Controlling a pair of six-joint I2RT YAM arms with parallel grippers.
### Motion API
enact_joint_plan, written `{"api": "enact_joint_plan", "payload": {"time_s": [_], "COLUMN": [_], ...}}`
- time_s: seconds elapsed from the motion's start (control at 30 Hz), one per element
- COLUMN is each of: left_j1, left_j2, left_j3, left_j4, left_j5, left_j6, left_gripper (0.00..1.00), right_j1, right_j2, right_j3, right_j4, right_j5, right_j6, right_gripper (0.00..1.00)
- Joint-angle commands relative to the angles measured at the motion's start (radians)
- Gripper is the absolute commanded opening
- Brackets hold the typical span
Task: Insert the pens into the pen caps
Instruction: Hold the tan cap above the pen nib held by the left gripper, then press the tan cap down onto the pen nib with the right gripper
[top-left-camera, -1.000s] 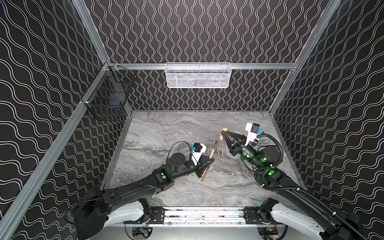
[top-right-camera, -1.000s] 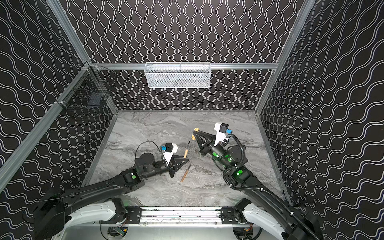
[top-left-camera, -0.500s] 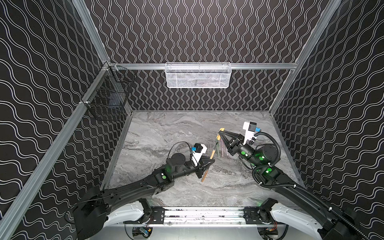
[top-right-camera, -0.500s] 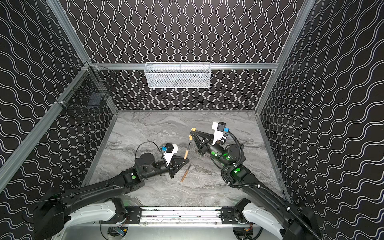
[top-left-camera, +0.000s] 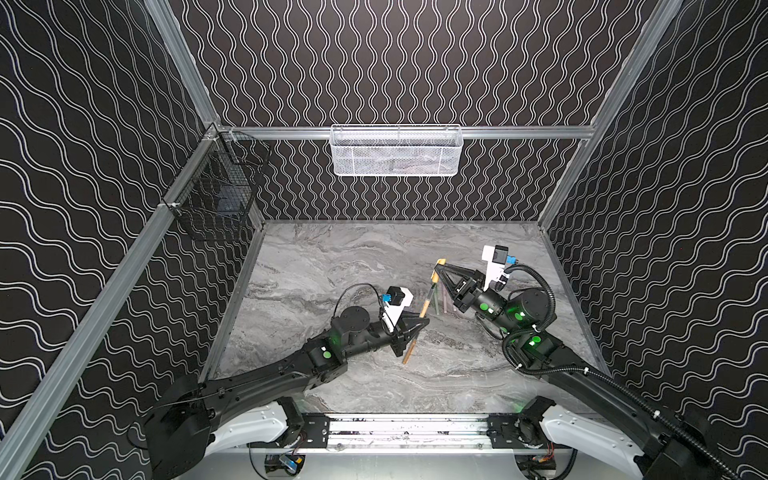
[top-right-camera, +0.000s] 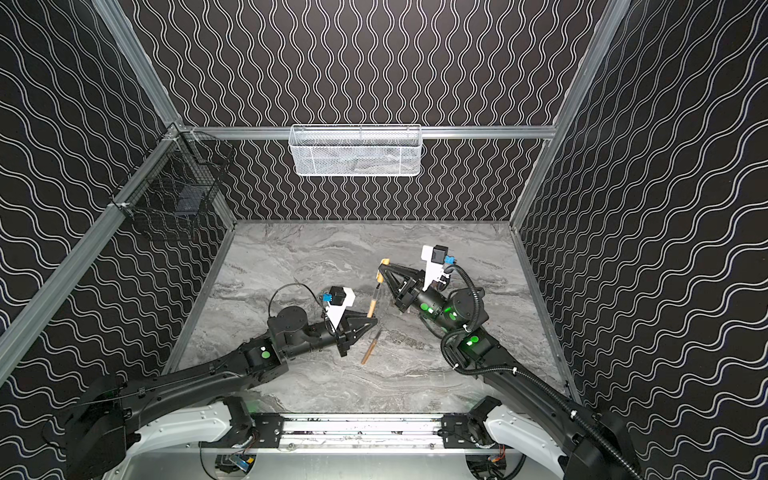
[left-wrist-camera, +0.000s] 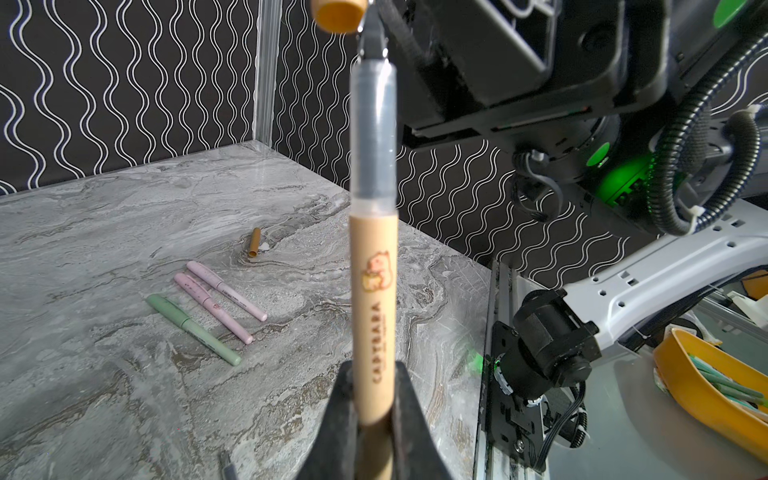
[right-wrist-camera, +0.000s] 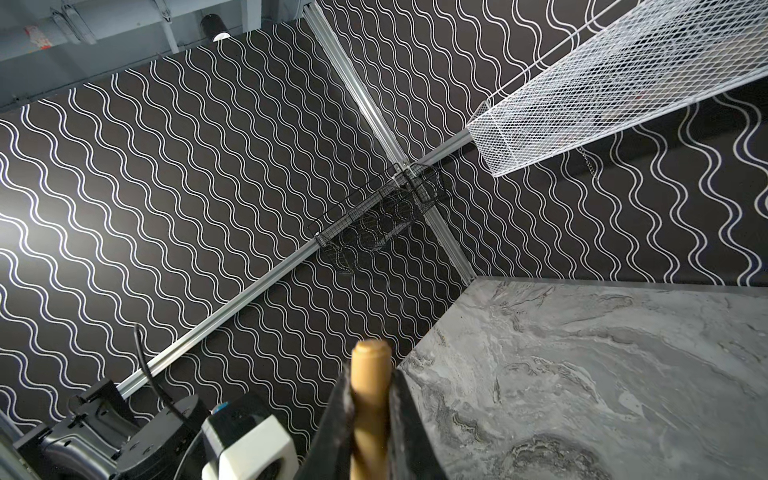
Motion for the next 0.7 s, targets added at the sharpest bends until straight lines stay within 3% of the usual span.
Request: {"api": "enact_joint_plan", "payload": {"time_s": [0.0, 0.33, 0.67], "left_j1": [-0.001, -0.001, -0.001], "left_j2": [0.003, 0.023, 0.016], "left_j3": [0.006, 0.009, 0.011], "left_j4": [0.026, 0.042, 0.038], "left_j5": [-0.014, -0.004, -0.005], "left_j6": [0.008, -0.005, -0.007], "left_gripper": [0.00, 0.00, 0.00], "right_j1": [0.001, 0.001, 0.001], "right_j2": [-0.003, -0.052, -0.044], "right_j3": [0.006, -0.013, -0.018], "right_j4": [0.018, 0.020, 0.011], "right_j5": [-0.023, 0.025, 0.000], "right_j6": [0.013, 0.009, 0.004], "right_gripper": [0.03, 0.03, 0.03]}}
